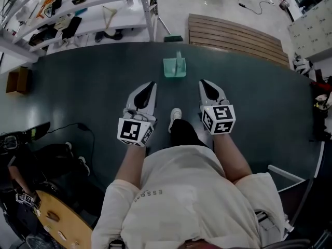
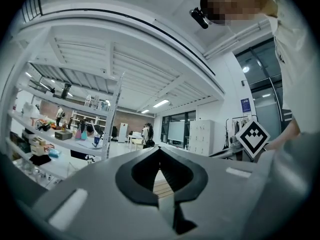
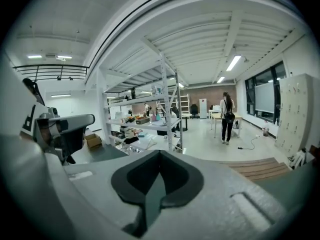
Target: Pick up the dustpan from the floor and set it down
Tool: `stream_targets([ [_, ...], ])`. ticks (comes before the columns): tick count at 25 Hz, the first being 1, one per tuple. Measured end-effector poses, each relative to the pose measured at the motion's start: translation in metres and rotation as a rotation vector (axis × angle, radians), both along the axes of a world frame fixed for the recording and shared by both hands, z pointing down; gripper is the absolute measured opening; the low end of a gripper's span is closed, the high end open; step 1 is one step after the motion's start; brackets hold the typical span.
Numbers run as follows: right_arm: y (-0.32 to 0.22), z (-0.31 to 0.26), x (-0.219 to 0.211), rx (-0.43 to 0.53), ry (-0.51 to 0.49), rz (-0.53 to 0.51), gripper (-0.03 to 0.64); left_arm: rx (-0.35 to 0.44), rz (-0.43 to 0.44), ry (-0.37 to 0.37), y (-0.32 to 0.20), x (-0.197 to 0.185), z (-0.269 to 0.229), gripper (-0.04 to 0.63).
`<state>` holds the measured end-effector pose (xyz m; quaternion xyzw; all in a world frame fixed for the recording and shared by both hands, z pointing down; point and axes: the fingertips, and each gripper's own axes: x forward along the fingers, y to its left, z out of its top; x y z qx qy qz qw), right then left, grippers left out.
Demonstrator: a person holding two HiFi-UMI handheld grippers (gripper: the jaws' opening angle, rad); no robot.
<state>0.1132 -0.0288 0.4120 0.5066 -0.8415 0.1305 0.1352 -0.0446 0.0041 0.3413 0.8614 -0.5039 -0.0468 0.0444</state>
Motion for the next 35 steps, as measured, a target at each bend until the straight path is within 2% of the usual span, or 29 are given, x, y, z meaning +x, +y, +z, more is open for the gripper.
stream_targets([
  [7,0.101,-0.022,-0.011,0.058,0.043,-0.031,-0.008,-0.01,0.006,-0.003,0.102,-0.01,-0.005,0.014],
  [13,0.171,-0.026,-0.011,0.064,0.049,-0.05,-0.007,-0.006,0.025,0.024,0.169,-0.003,-0.017,0.014],
  [21,0.217,-0.027,-0.001,0.062,0.06,-0.036,-0.007,0.011,0.013,0.003,0.207,0.003,-0.021,0.014],
  [28,0.242,-0.03,0.01,0.082,0.119,-0.061,-0.008,-0.001,0.018,0.006,0.234,0.019,-0.019,0.014],
  [35,0.255,-0.028,0.019,0.071,0.078,-0.031,-0.008,0.004,0.024,0.004,0.244,0.026,-0.017,0.014],
])
